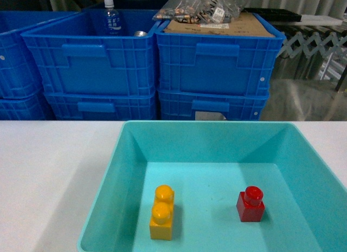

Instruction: Pick red block from blue box to shelf

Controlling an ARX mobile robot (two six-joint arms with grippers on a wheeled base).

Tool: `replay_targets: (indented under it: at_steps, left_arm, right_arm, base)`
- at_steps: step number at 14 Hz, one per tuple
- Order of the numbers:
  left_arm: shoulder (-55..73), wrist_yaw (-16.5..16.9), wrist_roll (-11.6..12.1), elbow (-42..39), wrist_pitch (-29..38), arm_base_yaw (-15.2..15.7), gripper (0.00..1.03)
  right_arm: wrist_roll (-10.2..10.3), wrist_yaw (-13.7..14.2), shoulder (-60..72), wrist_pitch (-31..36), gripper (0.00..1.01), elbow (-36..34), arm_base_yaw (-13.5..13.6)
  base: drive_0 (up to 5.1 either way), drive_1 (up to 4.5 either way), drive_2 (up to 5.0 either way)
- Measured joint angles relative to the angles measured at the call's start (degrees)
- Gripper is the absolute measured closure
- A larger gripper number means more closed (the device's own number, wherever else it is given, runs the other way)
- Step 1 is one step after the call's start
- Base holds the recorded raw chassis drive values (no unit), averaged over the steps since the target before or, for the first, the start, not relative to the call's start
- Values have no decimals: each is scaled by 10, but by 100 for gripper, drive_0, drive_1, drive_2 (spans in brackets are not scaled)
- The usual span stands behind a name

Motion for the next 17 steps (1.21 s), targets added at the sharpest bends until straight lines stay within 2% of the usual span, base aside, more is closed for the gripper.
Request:
replay_targets:
  at_steps: [1, 3, 6, 8, 11, 12, 13, 17]
  left_arm:
    - [0, 0, 0, 0, 0, 0, 5]
    - [0, 0, 0, 0, 0, 0, 5]
    - [0, 0, 0, 0, 0, 0, 5]
    - [0, 0, 0, 0, 0, 0, 5]
    - [0, 0, 0, 0, 0, 0, 5]
    - [0, 0, 0, 0, 0, 0, 5]
    - [0, 0, 0, 0, 0, 0, 5]
    - [0, 0, 0, 0, 0, 0, 5]
  right_arm:
    - [8, 14, 85, 39, 3, 37, 24]
    - [27, 22, 249, 83, 3, 114, 67]
    - [72, -2, 484, 52, 3, 255, 107]
    - [84, -3, 613, 25, 3, 342, 124]
    - [105, -4, 752, -19, 3, 428, 132]
    - [115, 4, 810, -34, 3, 458, 135]
    - [127, 27, 862, -30, 3, 473, 138]
    - [162, 37, 946, -23, 3, 508, 128]
  base:
    - [0, 0, 0]
    - [0, 0, 0]
    - [0, 0, 0]
    - [0, 0, 0]
    - [0, 0, 0]
    - [0, 0, 0]
    - [0, 0, 0]
    - [0, 0, 0]
